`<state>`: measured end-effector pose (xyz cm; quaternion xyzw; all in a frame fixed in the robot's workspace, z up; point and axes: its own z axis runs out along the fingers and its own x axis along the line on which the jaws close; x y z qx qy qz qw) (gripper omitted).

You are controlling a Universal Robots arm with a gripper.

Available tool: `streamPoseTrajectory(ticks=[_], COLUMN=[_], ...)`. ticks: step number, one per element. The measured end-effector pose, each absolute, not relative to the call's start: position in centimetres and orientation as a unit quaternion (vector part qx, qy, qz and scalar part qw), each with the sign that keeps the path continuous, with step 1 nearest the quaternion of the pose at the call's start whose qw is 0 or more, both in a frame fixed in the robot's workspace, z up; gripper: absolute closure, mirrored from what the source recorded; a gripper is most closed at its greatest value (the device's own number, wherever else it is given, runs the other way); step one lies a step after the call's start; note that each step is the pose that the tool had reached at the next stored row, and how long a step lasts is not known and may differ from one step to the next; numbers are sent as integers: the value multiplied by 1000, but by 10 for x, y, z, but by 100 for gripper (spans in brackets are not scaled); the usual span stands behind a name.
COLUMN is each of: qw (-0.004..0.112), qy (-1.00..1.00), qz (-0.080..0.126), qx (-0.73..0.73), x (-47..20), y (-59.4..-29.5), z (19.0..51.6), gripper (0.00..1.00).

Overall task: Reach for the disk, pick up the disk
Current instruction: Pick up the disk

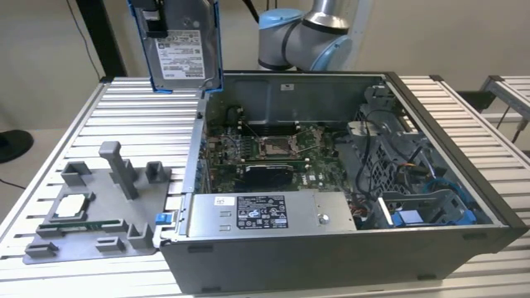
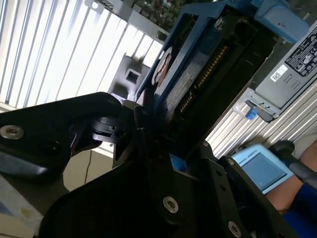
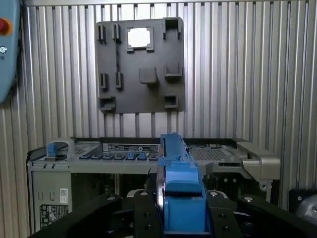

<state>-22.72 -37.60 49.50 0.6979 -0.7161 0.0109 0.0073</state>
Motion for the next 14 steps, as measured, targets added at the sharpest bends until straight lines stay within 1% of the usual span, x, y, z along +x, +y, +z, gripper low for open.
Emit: streamPoseTrajectory(ticks=[14], qw=[10], qy=[-716], qz=[14], qx=[698], x=[-168], y=[-376], z=[495], gripper=[100])
